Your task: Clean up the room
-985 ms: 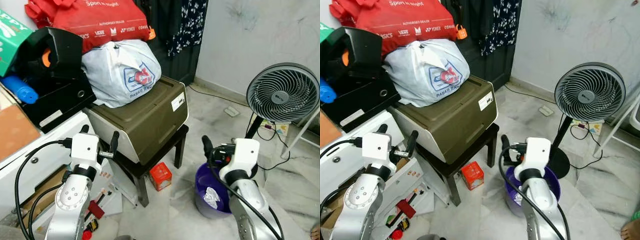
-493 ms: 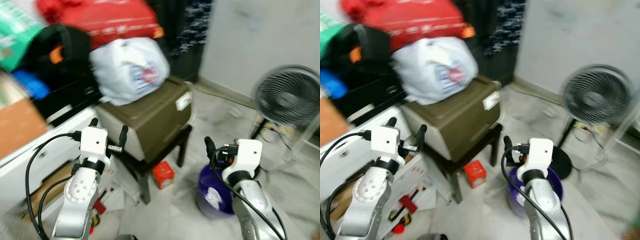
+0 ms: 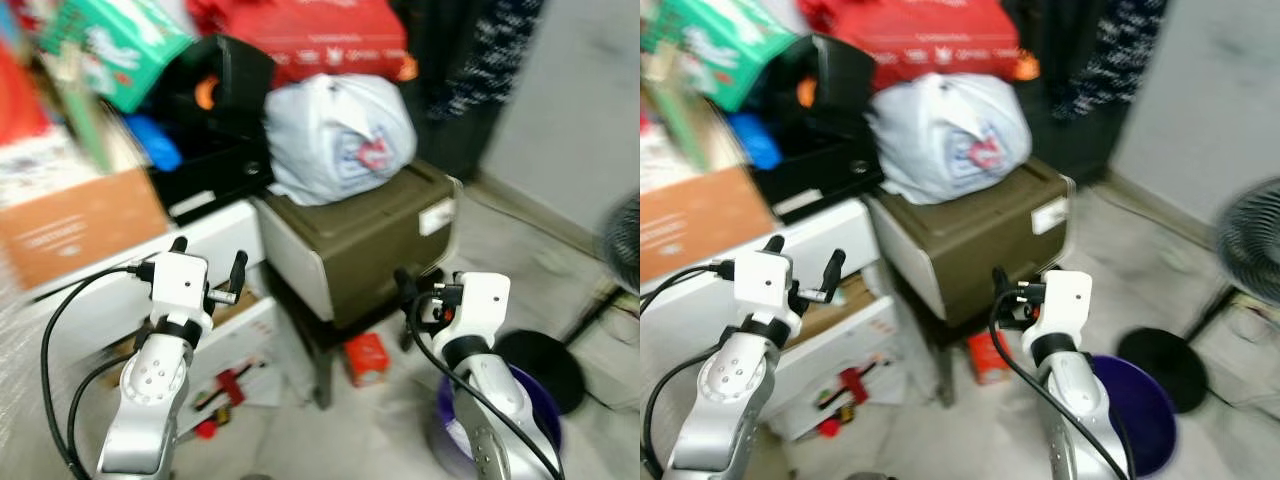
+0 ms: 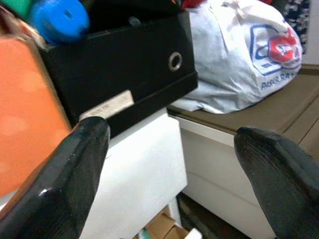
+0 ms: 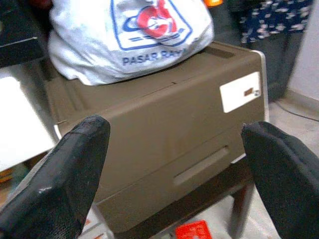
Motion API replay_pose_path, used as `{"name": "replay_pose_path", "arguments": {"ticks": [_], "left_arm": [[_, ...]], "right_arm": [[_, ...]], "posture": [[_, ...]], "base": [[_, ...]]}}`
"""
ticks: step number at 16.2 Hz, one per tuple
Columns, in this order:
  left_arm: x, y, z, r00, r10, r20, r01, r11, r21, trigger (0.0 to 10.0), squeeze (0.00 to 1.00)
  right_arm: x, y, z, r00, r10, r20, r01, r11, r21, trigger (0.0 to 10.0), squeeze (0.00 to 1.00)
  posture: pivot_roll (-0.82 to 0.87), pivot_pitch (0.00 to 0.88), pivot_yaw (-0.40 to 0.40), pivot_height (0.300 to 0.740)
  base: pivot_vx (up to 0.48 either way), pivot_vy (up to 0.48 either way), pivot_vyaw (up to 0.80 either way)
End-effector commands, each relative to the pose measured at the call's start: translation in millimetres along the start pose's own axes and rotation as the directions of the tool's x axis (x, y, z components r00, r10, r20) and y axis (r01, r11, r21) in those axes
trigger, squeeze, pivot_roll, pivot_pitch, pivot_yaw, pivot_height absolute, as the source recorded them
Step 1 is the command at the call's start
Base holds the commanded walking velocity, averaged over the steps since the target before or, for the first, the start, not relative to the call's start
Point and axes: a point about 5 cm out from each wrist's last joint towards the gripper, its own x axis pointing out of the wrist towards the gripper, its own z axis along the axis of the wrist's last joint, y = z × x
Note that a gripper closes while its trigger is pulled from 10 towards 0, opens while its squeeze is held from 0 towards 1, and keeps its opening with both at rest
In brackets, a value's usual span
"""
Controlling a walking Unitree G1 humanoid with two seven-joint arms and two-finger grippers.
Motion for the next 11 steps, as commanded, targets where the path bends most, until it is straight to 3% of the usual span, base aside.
{"name": "replay_pose_path", "arguments": {"ticks": [1, 11], "left_arm": [[0.6, -3.0, 2.3, 1.0, -0.016, 0.008, 0.016, 1.0, 0.003, 10.0, 0.0], [1.6, -5.1, 1.1, 1.0, -0.028, 0.002, 0.028, 1.0, -0.001, 10.0, 0.0]], "right_arm": [[0.5, -1.6, 2.1, 1.0, -0.003, 0.003, 0.003, 1.0, -0.004, 10.0, 0.0], [2.1, -0.5, 1.0, 1.0, 0.007, -0.004, -0.007, 1.0, -0.021, 10.0, 0.0]], "posture": [[-0.04, 0.0, 0.026, 0.74], [-0.04, 0.0, 0.022, 0.74]], "base": [[0.0, 0.0, 0.8], [0.0, 0.0, 0.8]]}}
